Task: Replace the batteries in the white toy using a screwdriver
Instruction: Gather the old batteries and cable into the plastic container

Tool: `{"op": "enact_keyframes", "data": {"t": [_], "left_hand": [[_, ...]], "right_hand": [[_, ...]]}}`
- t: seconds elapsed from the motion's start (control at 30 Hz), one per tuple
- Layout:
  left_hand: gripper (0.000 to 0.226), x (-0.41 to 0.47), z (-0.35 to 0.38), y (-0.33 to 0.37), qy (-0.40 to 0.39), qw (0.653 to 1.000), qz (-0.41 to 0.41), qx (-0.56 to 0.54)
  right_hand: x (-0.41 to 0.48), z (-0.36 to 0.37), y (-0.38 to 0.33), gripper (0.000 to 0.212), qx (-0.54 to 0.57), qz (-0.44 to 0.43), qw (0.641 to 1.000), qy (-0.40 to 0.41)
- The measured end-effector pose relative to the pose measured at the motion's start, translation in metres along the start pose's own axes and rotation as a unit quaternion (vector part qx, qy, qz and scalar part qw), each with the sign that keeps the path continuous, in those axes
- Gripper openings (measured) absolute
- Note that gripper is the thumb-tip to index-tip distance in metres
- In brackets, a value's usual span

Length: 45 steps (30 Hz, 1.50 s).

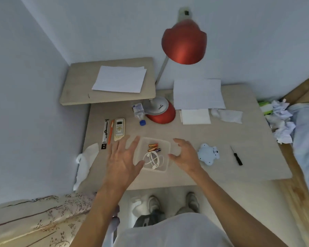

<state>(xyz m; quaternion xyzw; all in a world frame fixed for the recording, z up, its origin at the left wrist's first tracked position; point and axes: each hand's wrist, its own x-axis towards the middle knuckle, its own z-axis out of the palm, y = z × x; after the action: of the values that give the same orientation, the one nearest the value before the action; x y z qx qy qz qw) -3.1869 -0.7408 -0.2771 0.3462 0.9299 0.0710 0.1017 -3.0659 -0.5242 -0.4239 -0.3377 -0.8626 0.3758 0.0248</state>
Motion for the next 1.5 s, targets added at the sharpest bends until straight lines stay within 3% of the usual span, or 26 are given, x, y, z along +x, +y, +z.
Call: {"op": "enact_keyframes", "data": {"t": [0.23,0.43,0.53,0.63,0.77,0.9,1.13,1.37,1.5], "left_hand": [[0.095,0.03,0.04,-0.005,-0.017,0.999,0.04,0.0],[0.126,0.054,0.075,-0.005,-0.107,0.989,0.092,0.046],[0.147,0.067,0.1,-0.012,-0.155,0.984,0.081,0.035],[0.155,0.081,0.124,-0.024,-0.197,0.979,0.028,-0.05],[0.146,0.1,0.157,-0.052,-0.19,0.965,-0.036,-0.18],[0.115,0.103,0.188,-0.077,-0.179,0.965,0.001,-0.193],[0.092,0.095,0.238,-0.103,-0.163,0.953,0.02,-0.254],[0.079,0.096,0.246,-0.097,-0.143,0.943,-0.007,-0.3],[0.071,0.095,0.248,-0.099,-0.138,0.945,0.017,-0.297]], "right_hand": [[-0.041,-0.069,0.071,0.079,0.081,0.1,0.986,0.102],[-0.062,-0.105,0.143,0.071,0.024,0.167,0.972,0.164],[-0.062,-0.112,0.174,0.063,-0.013,0.194,0.968,0.161],[-0.057,-0.111,0.201,0.062,-0.032,0.226,0.961,0.158],[-0.044,-0.1,0.237,0.071,-0.051,0.243,0.957,0.151],[-0.029,-0.09,0.263,0.081,-0.13,0.225,0.959,0.114],[-0.024,-0.077,0.281,0.071,-0.168,0.236,0.955,0.071],[-0.014,-0.074,0.278,0.058,-0.154,0.243,0.954,0.09],[-0.01,-0.067,0.276,0.058,-0.12,0.251,0.955,0.105]]}}
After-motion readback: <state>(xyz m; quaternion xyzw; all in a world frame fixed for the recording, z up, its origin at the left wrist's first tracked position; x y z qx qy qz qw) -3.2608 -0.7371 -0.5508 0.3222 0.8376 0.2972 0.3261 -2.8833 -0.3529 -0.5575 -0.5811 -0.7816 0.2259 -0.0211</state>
